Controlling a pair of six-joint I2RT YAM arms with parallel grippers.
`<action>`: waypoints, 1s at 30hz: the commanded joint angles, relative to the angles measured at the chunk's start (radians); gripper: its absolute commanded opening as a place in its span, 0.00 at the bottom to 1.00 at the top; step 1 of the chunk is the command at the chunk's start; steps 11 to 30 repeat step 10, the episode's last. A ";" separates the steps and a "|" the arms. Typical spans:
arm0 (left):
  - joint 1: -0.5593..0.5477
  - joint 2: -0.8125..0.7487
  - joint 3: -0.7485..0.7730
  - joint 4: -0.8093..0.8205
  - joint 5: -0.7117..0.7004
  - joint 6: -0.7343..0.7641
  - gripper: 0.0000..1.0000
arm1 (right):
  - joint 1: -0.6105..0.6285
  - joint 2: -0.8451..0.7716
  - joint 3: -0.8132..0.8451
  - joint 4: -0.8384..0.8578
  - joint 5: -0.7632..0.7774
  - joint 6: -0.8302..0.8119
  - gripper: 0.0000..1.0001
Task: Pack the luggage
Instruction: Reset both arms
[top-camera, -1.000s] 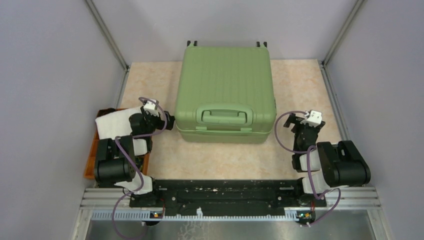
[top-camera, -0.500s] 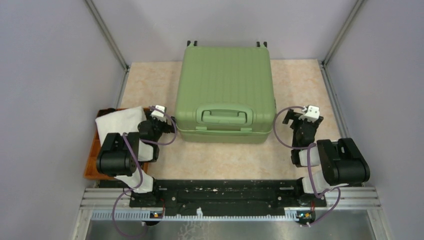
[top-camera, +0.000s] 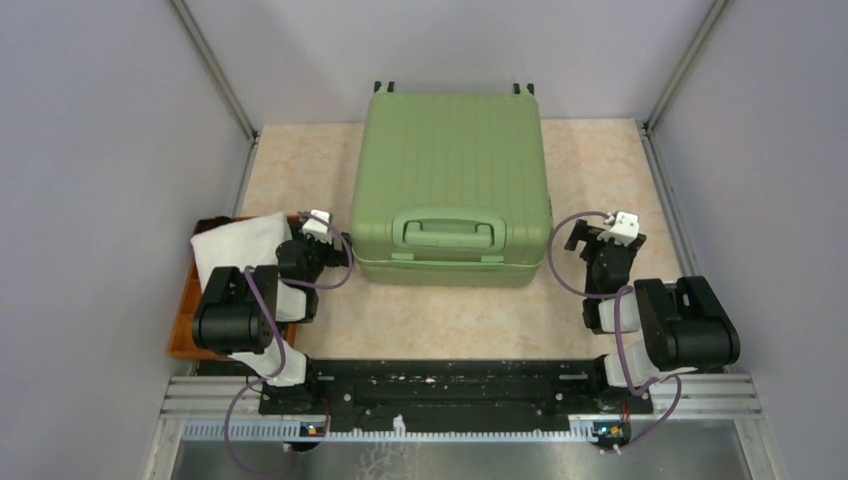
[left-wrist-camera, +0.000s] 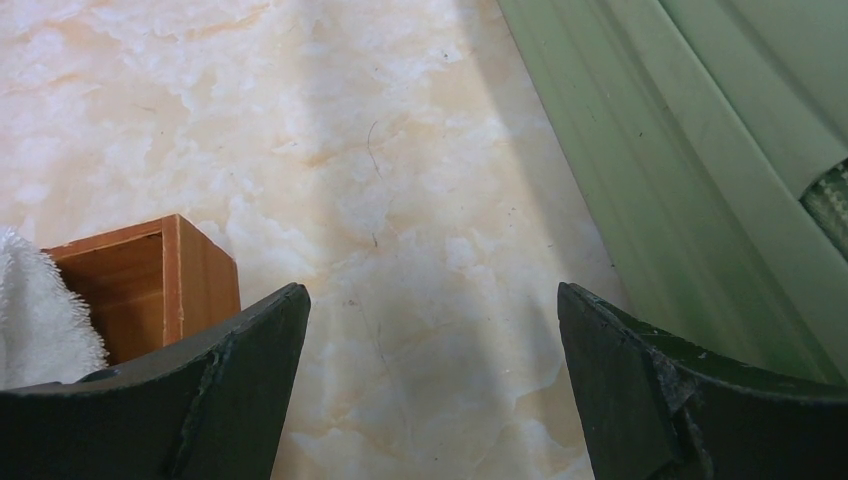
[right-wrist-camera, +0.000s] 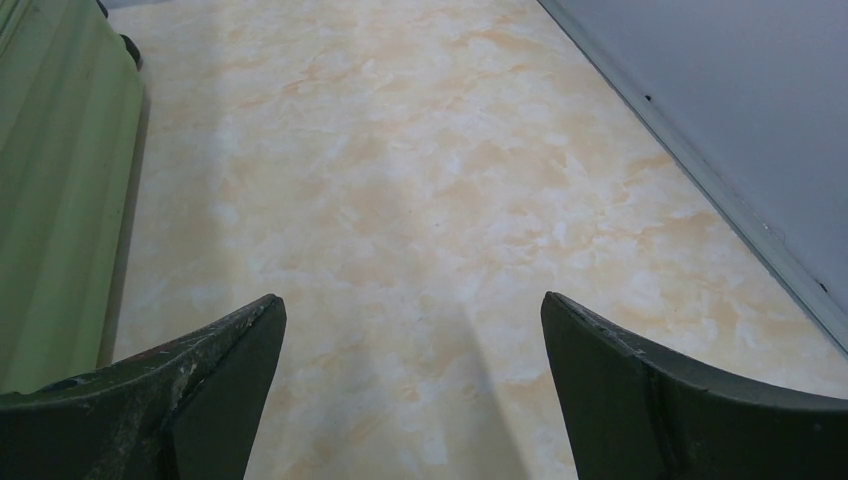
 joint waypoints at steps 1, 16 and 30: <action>-0.003 -0.019 0.027 0.032 -0.001 0.009 0.99 | -0.004 -0.014 0.005 0.023 -0.015 0.008 0.99; -0.004 -0.026 0.018 0.042 -0.006 0.007 0.99 | -0.004 -0.013 0.005 0.023 -0.015 0.008 0.99; -0.004 -0.026 0.018 0.042 -0.006 0.007 0.99 | -0.004 -0.013 0.005 0.023 -0.015 0.008 0.99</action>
